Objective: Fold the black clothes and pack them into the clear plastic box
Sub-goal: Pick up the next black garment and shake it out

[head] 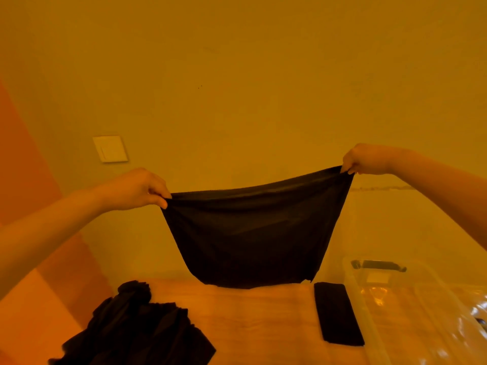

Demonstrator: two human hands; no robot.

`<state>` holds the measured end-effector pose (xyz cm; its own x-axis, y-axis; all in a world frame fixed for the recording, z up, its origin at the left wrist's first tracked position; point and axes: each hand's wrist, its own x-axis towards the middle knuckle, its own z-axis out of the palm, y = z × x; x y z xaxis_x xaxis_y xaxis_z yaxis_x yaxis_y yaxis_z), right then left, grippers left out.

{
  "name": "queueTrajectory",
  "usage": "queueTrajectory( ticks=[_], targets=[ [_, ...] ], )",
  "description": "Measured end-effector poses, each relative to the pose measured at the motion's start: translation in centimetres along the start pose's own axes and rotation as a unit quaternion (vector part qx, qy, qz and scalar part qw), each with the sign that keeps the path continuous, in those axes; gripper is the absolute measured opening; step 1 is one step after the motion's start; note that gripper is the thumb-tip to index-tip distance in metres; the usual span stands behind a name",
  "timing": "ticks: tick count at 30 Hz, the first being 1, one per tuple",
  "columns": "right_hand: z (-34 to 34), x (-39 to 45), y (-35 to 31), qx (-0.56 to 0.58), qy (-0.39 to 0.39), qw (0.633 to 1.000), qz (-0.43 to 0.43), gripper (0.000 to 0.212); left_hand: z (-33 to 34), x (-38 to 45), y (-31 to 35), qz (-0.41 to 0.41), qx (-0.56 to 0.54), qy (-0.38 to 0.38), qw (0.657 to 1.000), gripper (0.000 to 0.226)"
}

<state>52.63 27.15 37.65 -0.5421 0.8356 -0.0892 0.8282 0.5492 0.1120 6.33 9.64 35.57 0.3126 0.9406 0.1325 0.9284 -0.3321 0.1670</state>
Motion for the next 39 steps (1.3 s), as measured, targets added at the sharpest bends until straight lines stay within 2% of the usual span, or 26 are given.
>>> queueTrajectory(
  ticks=[2, 7, 10, 14, 17, 19, 21, 23, 25, 27, 30, 34, 39],
  targets=[
    [-0.1, 0.0, 0.0, -0.009, -0.014, 1.0, 0.004, 0.022, 0.3, 0.1, 0.2, 0.007, 0.011, -0.008, 1.0, 0.011],
    [-0.1, 0.2, 0.4, -0.027, -0.039, 0.999, 0.005, 0.019, 1.0, 0.4, -0.2, -0.027, 0.103, -0.151, 0.983, 0.018],
    [0.0, -0.1, 0.5, -0.012, -0.029, 0.999, 0.019, 0.015, 0.3, 0.4, -0.7, -0.076, 0.117, -0.158, 0.977, 0.024],
    [0.1, -0.2, 0.5, 0.049, -0.004, 0.998, 0.029, 0.026, -0.1, 0.3, -0.6, -0.081, 0.079, -0.082, 0.99, 0.022],
    [0.3, -0.2, 0.6, 0.07, 0.026, 0.997, 0.034, 0.036, 0.6, 0.3, -0.9, -0.102, -0.03, 0.024, 0.994, 0.03],
    [0.6, -0.3, 1.0, 0.108, 0.063, 0.992, 0.036, 0.039, 1.0, 0.3, -1.0, -0.145, -0.148, 0.097, 0.973, 0.031],
    [0.9, -0.4, 1.6, 0.173, 0.108, 0.978, 0.04, 0.032, 1.4, 0.6, -1.0, -0.188, -0.253, 0.164, 0.935, 0.024],
    [1.0, -0.3, 1.8, 0.223, 0.138, 0.964, 0.039, 0.022, 1.7, 1.0, -0.7, -0.195, -0.317, 0.21, 0.904, 0.019],
    [1.0, -0.3, 1.8, 0.248, 0.143, 0.957, 0.036, 0.016, 1.6, 1.4, -0.3, -0.18, -0.355, 0.235, 0.887, 0.026],
    [0.9, -0.1, 2.0, 0.263, 0.132, 0.955, 0.036, 0.018, 1.3, 1.6, 0.1, -0.167, -0.353, 0.218, 0.895, 0.022],
    [0.9, -0.1, 2.3, 0.297, 0.128, 0.946, 0.035, 0.023, 1.0, 1.6, -0.3, -0.149, -0.306, 0.152, 0.928, 0.019],
    [0.7, -0.2, 2.5, 0.345, 0.135, 0.928, 0.026, 0.029, 1.2, 1.8, -1.5, -0.166, -0.189, 0.122, 0.96, 0.023],
    [1.3, 0.7, 2.5, 0.321, 0.08, 0.942, 0.049, 0.016, 1.7, 2.7, -2.6, -0.2, -0.139, 0.108, 0.964, 0.014]
  ],
)
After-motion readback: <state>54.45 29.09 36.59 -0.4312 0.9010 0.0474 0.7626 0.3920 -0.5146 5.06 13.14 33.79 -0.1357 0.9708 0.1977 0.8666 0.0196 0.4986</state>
